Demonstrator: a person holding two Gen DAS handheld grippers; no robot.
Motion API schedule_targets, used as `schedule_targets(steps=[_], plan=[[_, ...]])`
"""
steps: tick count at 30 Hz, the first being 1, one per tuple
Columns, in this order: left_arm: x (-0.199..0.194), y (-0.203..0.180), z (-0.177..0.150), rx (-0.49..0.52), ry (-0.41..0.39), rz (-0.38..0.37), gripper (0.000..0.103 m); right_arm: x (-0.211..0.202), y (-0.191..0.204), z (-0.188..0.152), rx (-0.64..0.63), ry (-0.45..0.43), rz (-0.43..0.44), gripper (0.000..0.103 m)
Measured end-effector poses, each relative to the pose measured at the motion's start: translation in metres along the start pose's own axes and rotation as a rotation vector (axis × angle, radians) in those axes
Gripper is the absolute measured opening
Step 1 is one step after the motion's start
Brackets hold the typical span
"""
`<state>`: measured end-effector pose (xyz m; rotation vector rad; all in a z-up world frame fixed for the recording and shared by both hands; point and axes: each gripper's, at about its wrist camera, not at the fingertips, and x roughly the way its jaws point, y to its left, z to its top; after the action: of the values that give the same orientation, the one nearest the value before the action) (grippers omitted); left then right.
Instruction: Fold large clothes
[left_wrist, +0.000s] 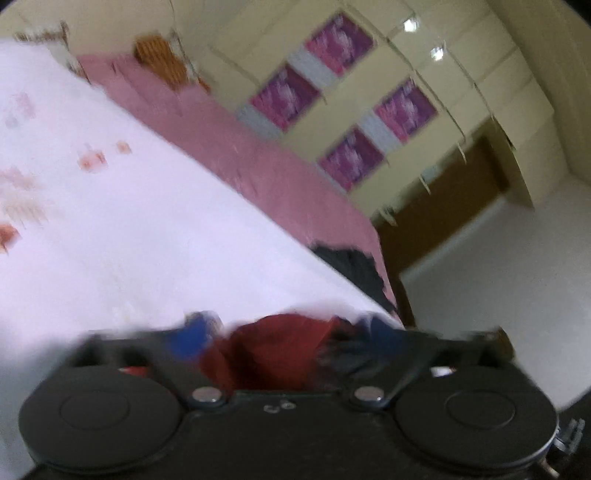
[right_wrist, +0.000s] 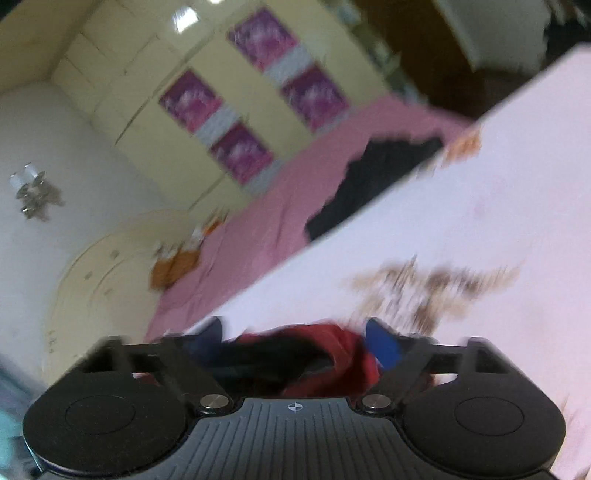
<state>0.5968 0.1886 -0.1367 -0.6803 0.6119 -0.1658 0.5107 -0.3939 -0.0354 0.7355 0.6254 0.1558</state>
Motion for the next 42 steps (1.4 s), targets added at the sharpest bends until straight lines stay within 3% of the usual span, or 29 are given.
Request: schedule_targets(steps=[5,11,13,14,15,18,20,22,25,28,33,34,35,36,38,42], plan=[[0.02,0.005,0.001,0.118,0.093,0.042,0.089,0.022,-0.009,-0.003,-0.08,0.082,-0.026,0.084],[0.062,0.002,-0.002,0.246,0.318,0.104,0.067,0.066,-0.011,-0.013,-0.176,0.222,-0.112,0.076],[0.066,-0.002,-0.003,0.274,0.322,0.101,0.046,0.078,-0.012,-0.018,-0.199,0.262,-0.128,0.055],[0.066,-0.006,-0.003,0.295,0.322,0.099,0.026,0.083,-0.013,-0.02,-0.21,0.281,-0.143,0.03],[0.064,-0.011,-0.004,0.326,0.308,0.11,0.016,0.085,-0.012,-0.022,-0.226,0.286,-0.148,0.01],[0.041,-0.033,-0.003,0.443,0.187,0.101,0.007,0.068,-0.001,-0.021,-0.275,0.171,-0.121,0.005],[0.028,-0.043,-0.003,0.495,0.099,0.098,0.007,0.054,0.008,-0.018,-0.306,0.092,-0.095,0.005],[0.03,-0.05,-0.005,0.536,0.067,0.116,0.007,0.055,0.016,-0.02,-0.362,0.066,-0.116,0.005],[0.051,-0.052,-0.015,0.572,0.137,0.179,0.007,0.076,0.013,-0.031,-0.399,0.126,-0.192,0.005],[0.072,-0.042,-0.035,0.601,0.21,0.235,0.007,0.098,-0.007,-0.049,-0.389,0.24,-0.276,0.005],[0.065,-0.046,-0.045,0.659,0.182,0.262,0.008,0.094,-0.011,-0.062,-0.396,0.2,-0.279,0.005],[0.063,-0.046,-0.044,0.66,0.187,0.263,0.01,0.093,-0.01,-0.061,-0.392,0.201,-0.282,0.005],[0.061,-0.047,-0.041,0.661,0.184,0.277,0.027,0.09,-0.007,-0.06,-0.386,0.199,-0.288,0.006],[0.055,-0.049,-0.039,0.662,0.168,0.325,0.051,0.085,-0.002,-0.056,-0.387,0.183,-0.308,0.03],[0.037,-0.059,-0.033,0.673,0.094,0.346,0.054,0.064,0.015,-0.052,-0.434,0.093,-0.352,0.067],[-0.008,-0.097,-0.048,0.677,0.058,0.27,0.055,0.034,0.056,-0.07,-0.515,0.089,-0.253,0.067]])
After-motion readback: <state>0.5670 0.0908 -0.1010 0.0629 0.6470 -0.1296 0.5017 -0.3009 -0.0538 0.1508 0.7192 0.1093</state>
